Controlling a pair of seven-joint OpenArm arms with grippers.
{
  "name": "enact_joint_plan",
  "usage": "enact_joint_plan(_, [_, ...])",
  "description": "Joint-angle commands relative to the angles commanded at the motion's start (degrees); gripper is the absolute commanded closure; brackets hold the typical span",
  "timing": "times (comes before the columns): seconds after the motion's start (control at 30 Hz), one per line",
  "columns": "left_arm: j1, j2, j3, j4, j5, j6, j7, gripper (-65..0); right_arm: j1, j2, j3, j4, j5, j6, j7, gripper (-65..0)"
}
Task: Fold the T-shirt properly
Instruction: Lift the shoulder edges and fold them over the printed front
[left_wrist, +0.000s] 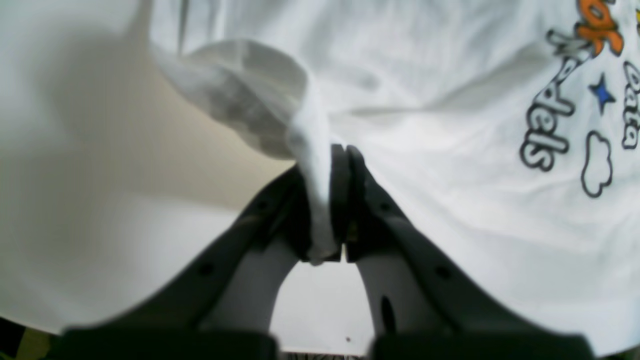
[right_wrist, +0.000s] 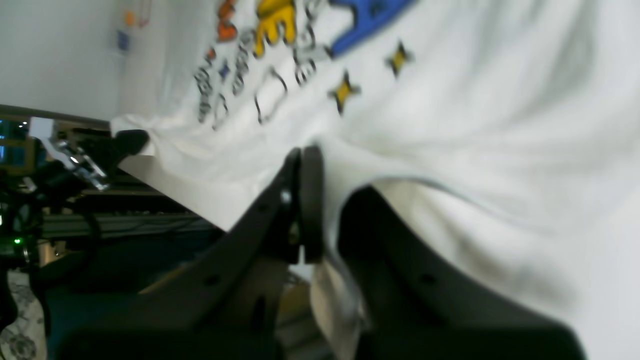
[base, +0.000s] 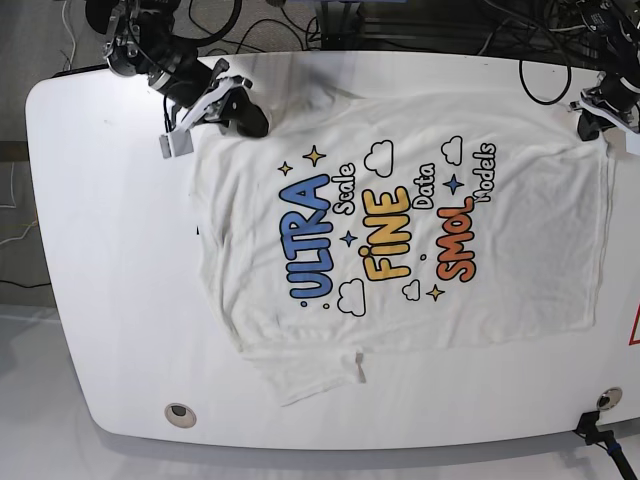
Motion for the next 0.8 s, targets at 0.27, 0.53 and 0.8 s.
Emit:
enact_joint_plan(0.27, [-8.7,-1.05,0.44,-4.92,0.26,0.0,0.0,0.0,10.2,0.0,-0.18,-9.32,0.0,0.09,0.0,0.0])
enact_joint_plan(0.53, [-14.07,-1.14,3.96,-8.44,0.26,0.0,0.0,0.0,21.8,0.0,-0.26,-19.43,0.0,0.09,-0.09,0.0])
enact_joint_plan(0.8, [-19.78,-1.14,4.75,-8.53,0.26,0.0,-0.26,0.0,29.89,0.7,-0.26,-26.46,-0.09,0.09,-0.09,0.0])
